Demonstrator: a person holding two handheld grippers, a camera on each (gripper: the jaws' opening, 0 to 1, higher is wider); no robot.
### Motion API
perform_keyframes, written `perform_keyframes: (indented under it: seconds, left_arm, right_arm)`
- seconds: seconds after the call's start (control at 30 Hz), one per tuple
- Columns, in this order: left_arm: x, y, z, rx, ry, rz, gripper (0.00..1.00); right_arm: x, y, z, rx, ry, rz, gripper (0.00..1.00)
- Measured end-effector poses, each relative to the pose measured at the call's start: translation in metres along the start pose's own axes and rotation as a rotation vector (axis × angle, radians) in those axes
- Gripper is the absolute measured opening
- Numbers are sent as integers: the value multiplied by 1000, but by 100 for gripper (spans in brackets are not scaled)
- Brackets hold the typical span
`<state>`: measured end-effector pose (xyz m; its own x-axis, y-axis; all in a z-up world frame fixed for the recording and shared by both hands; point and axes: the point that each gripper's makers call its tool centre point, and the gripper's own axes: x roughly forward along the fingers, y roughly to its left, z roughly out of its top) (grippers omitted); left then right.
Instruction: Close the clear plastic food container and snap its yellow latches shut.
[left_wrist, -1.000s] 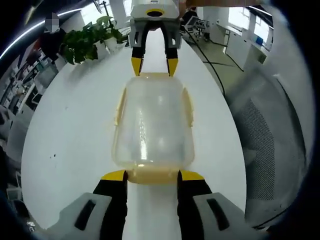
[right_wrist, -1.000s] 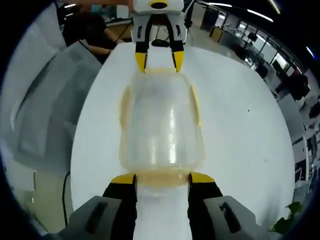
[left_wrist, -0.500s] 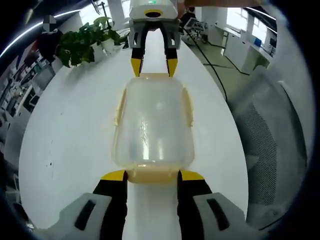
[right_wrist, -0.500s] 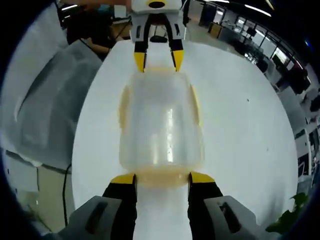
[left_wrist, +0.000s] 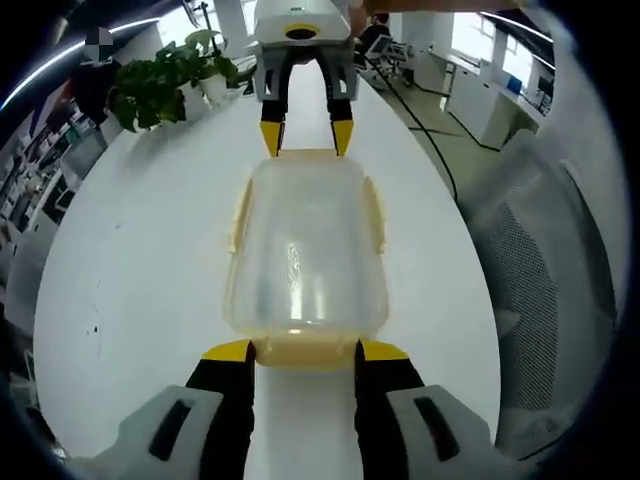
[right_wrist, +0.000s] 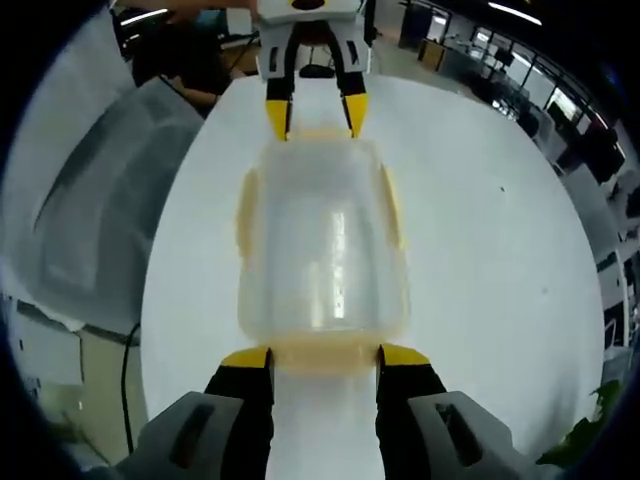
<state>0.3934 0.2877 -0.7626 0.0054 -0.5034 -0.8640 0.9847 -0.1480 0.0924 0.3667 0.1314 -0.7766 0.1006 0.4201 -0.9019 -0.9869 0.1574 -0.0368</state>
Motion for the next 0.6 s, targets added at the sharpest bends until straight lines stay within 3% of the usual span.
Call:
perform_keyframes:
  seconds: [0.6]
  left_arm:
    - [11,0,-7,-29,-16,-24,38]
  right_arm:
    - [5,-2,-2,-1,-17,25,38]
